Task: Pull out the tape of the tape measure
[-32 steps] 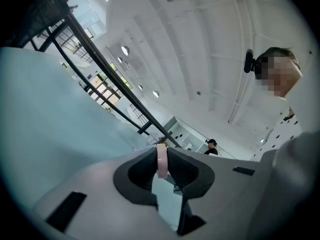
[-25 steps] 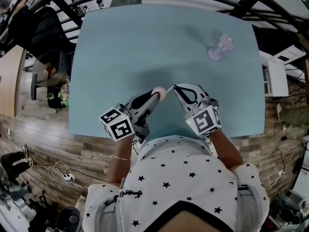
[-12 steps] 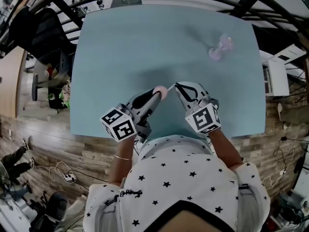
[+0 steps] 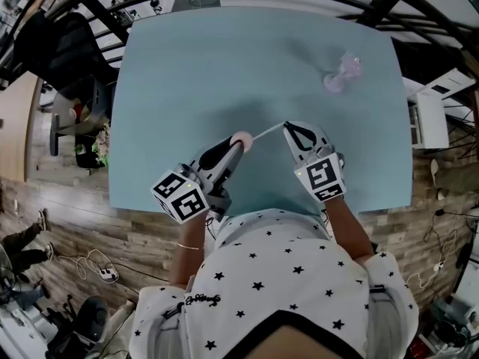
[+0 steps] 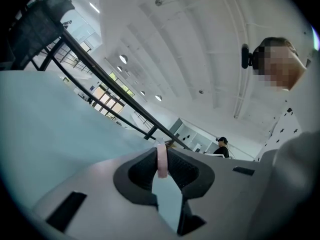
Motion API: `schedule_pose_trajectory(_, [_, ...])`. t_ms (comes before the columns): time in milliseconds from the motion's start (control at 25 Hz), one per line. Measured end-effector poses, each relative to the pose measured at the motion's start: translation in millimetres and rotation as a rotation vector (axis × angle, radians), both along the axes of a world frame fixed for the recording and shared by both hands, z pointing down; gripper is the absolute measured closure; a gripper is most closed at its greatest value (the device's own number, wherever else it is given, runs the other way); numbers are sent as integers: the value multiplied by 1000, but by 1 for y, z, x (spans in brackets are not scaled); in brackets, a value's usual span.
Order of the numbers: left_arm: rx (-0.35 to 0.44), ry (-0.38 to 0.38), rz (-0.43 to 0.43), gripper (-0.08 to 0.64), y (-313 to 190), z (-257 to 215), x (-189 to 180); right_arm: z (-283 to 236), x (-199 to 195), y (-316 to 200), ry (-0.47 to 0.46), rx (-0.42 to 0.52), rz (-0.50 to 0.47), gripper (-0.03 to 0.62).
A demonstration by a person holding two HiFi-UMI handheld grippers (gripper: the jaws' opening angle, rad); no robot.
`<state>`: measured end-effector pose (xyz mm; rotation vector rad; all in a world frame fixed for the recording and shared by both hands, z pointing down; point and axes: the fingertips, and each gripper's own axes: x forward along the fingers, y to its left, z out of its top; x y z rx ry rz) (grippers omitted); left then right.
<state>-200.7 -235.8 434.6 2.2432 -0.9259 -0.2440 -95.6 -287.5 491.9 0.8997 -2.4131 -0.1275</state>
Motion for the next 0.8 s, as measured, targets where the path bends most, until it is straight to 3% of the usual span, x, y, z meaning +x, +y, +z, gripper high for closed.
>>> schedule_pose_trajectory(160, [-8,-14,-6,477,1,6,-9,-3,2,-3,18,22,-12,591])
schedule_pose_trajectory(800, [45,-31,-32,477,1,-9,-17,-3,44,-24,-18,2,134,591])
